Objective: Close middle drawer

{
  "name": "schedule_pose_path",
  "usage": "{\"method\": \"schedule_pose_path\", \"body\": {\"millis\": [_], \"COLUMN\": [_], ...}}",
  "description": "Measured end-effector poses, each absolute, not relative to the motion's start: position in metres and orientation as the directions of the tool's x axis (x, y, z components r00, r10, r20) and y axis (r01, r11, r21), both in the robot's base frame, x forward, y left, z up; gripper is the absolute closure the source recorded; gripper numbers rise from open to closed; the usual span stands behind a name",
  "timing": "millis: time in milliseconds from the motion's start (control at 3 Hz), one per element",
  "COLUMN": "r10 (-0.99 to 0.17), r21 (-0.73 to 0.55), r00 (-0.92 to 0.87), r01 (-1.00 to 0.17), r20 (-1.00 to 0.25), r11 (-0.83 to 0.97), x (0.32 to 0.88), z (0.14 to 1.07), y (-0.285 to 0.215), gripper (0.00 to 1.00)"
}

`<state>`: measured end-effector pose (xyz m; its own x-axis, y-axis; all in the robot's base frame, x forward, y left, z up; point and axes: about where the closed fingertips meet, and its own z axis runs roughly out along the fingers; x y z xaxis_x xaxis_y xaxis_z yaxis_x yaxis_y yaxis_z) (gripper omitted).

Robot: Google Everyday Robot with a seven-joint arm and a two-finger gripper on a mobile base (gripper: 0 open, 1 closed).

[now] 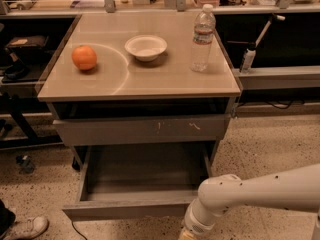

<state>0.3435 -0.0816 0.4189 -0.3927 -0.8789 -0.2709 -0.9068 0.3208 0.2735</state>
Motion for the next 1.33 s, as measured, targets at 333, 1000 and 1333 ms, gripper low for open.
{"method": "schedule_pose_path", "body": {"millis": [333,1000,1333], "r10": [-0.879,-0.876,-0.879], "r21": [0.273,0.231,0.189], "r00": [-0.393,-0.397,-0.393], "r01": [-0.907,-0.911,-0.917], "r20": [-0.271,-0.273,-0.270], "r11": [0.321,0.341,0.352], "x": [0.344,0.373,0.400], "z": [0.419,0.414,0.411], "y": [-0.082,-0.080,-0.075], "gripper": [0.65,1.00,1.00]}}
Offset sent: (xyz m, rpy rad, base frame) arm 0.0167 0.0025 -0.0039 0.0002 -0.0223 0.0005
